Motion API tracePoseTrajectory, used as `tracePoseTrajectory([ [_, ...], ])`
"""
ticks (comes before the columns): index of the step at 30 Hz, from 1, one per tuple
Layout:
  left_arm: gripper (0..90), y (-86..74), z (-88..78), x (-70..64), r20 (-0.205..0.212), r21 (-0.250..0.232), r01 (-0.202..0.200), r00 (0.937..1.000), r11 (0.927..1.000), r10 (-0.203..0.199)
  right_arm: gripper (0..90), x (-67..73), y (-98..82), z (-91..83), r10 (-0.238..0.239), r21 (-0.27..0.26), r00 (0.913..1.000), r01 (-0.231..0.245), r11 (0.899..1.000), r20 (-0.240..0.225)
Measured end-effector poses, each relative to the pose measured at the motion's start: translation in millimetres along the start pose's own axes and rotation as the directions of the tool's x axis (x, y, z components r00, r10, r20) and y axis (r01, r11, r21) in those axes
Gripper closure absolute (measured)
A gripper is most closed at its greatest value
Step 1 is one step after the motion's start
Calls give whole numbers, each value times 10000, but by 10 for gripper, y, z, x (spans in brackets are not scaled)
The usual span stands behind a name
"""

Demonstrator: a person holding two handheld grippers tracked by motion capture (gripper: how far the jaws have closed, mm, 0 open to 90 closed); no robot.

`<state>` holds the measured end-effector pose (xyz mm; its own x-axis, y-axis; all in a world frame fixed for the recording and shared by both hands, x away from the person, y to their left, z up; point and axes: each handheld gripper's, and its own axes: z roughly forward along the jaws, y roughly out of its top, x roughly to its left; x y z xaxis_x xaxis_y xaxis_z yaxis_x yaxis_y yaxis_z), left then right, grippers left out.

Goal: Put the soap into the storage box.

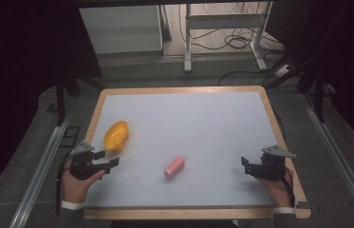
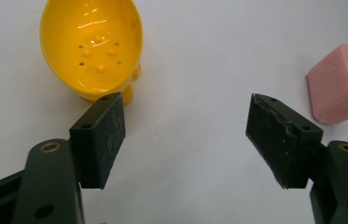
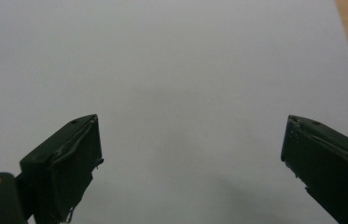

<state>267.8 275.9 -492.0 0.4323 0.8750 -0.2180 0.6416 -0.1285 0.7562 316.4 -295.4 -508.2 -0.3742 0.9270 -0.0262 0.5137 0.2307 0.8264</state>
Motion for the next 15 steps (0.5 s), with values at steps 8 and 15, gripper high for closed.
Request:
tracePoseTrajectory([
  [8,288,2,-8,-24,-15,21,-95,10000,10000,95,87,31,28,-83,-358,-419,9990,346,9985,-285],
  [15,289,9,-27,-46,-53,18,-174,9998,9998,174,96,2,13,-123,-259,-420,9992,246,9988,-298],
])
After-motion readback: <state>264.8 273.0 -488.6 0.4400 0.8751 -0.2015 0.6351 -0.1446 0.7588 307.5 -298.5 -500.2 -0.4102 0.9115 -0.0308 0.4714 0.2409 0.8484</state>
